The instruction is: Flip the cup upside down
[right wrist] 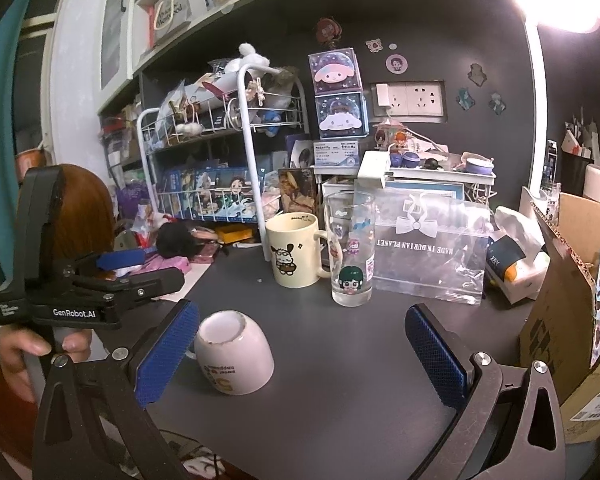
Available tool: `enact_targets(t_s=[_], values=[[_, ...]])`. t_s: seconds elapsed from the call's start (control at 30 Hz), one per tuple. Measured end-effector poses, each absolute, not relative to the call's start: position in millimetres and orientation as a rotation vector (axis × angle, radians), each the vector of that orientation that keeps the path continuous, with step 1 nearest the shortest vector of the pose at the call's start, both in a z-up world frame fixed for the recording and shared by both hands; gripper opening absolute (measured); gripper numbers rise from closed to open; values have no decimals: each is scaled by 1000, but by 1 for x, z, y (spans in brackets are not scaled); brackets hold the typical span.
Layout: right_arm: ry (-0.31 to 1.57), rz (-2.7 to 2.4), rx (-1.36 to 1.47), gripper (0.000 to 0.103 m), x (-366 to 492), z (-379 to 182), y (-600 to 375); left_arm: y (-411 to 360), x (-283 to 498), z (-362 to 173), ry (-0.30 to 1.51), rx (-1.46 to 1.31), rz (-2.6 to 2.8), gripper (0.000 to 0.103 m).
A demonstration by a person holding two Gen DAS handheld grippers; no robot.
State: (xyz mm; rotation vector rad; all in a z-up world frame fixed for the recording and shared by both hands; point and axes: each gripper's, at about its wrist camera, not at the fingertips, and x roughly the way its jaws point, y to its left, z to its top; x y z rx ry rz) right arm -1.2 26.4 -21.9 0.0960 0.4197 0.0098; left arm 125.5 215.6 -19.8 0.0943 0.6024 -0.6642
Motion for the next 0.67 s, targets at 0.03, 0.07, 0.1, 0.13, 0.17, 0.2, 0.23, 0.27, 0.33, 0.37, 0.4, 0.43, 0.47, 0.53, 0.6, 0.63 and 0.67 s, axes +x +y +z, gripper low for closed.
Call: enact_targets(t_s=[0.03,0.07,0.1,0.13,0.17,0.2,0.23,0.27,0.33,0.37,0.4,0.43,0.47,0.53,0.6,0.63,0.67], values=[[419,11,101,103,-1,-22,26,215,125,-19,601,94,-665,102],[419,11,103,103,-1,-22,27,215,125,-19,600,94,-665,102],[420,11,104,103,-1,-23,29,215,125,-19,600,96,-665,102],[419,10,100,103,-1,-22,26,215,125,-19,600,95,-664,102],[421,9,101,103,-1,-23,27,215,125,-19,600,95,-664,102],[421,10,102,103,-1,-23,27,215,125,-19,600,94,-665,102],[420,12,102,103,-1,-23,25,215,125,-19,600,95,-665,102],[421,13,103,103,-1,-23,26,215,125,-19,600,95,-664,102],[420,12,103,103,-1,-24,26,215,125,-19,599,95,-666,102],[421,12,104,103,-1,-24,26,214,125,-18,598,96,-666,102],[421,12,103,103,-1,-24,27,214,124,-18,599,95,-665,102],[421,10,105,103,-1,-24,26,214,124,-18,598,95,-665,102],[421,9,105,103,-2,-24,27,214,124,-18,599,96,-665,102],[421,11,106,103,-1,-24,26,214,124,-18,599,95,-664,102],[422,11,107,103,-1,-24,27,214,124,-18,599,96,-665,102],[421,11,106,103,-1,-24,25,214,124,-18,599,97,-664,102],[421,11,106,103,-1,-24,26,214,124,-18,600,98,-663,102]])
